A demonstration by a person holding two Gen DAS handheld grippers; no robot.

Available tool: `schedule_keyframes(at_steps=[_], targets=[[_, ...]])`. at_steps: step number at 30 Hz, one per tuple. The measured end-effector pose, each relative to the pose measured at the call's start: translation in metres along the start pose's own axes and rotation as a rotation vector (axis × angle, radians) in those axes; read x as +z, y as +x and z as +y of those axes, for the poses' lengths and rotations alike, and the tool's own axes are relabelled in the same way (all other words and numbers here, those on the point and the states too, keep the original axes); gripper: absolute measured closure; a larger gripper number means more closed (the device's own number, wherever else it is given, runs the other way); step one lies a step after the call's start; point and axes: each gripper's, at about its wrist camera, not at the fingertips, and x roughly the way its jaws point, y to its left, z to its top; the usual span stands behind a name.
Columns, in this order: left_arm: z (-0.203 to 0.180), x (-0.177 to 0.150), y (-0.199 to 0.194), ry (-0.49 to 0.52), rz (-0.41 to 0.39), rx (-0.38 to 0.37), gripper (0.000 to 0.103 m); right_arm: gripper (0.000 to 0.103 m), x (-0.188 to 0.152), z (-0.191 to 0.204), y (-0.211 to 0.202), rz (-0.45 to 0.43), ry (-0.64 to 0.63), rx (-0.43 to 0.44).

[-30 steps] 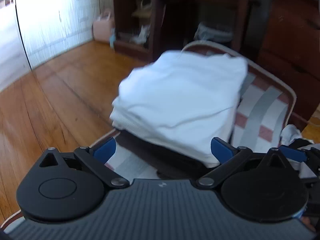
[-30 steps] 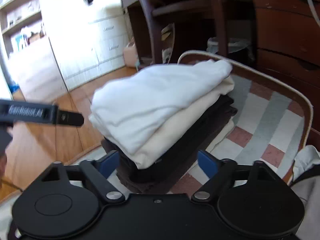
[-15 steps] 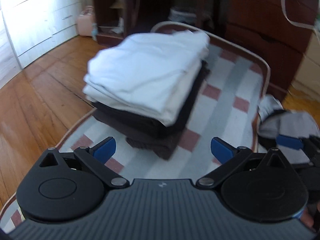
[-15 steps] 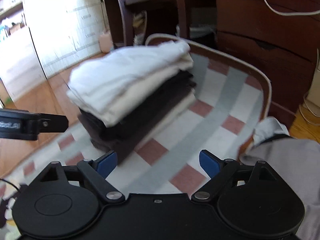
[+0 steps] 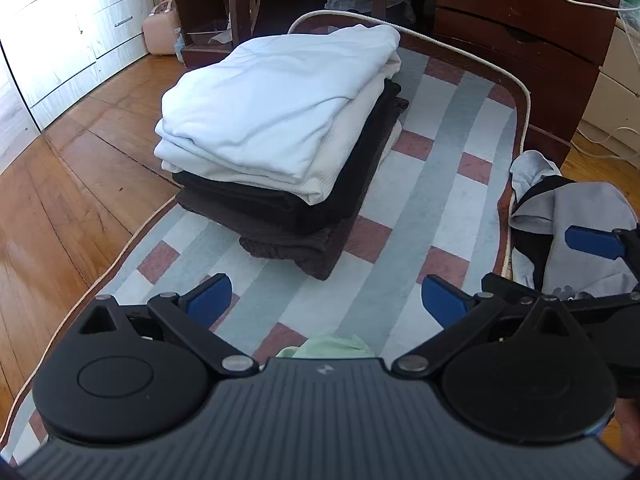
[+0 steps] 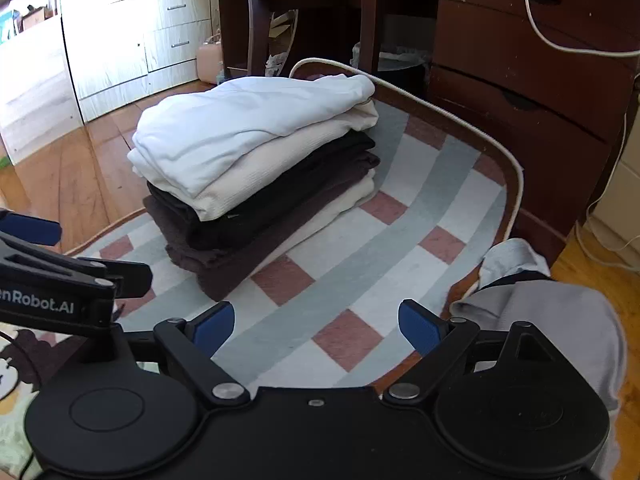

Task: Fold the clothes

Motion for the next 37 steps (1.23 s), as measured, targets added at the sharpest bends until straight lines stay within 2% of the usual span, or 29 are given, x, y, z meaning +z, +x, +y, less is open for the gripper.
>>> schedule_keyframes(at_steps=[14,37], targets=[[-0.008,-0.007,-0.004,0.012,0.000,-0.046,0.000,0.011,-0.006,0.000,-0.002,0.007,-0.035,-0.046],[-0.007,-0.011,-0.002,0.016,0.013,-0.018,0.000,0.011,-0.011,0.011,-0.002,0.012,-0.068,-0.033]])
